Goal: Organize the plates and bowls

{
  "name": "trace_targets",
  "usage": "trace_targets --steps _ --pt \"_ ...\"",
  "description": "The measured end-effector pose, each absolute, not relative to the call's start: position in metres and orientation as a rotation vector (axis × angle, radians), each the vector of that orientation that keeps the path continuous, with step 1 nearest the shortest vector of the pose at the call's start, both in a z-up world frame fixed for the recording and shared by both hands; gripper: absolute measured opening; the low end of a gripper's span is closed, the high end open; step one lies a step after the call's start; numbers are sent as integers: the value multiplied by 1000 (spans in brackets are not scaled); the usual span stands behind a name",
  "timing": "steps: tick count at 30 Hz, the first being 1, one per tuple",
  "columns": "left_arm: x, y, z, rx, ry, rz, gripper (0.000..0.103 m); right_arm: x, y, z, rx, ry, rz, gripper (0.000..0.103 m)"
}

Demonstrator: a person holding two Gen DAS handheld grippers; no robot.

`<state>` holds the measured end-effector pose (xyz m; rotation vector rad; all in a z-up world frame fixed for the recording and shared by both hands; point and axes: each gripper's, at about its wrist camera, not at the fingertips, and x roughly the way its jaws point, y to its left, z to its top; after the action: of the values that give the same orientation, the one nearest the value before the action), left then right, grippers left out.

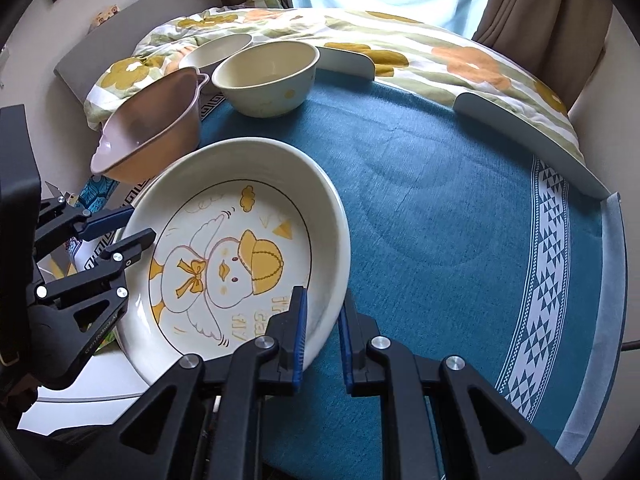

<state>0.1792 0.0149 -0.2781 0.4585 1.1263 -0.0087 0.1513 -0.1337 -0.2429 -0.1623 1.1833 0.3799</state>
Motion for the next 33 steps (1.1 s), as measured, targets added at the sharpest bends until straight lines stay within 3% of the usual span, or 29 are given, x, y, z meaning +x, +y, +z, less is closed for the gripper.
trace_targets --steps 22,29,30,31,32,33 --pt "176 13 -278 480 1126 14 20 155 -126 -247 -206 1184 375 13" --pt "176 29 -232 341 1086 18 22 161 -143 -219 -92 1126 408 16" --pt "176 34 -221 297 1067 19 32 163 -146 -213 -60 1119 429 17" --pt "175 40 -210 250 1045 19 58 165 -148 -206 -33 1111 448 20" --pt "173 46 -198 206 1017 27 75 167 -150 -199 -11 1098 464 37" --pt "170 52 -186 170 977 43 101 169 -150 -191 6 1078 479 75"
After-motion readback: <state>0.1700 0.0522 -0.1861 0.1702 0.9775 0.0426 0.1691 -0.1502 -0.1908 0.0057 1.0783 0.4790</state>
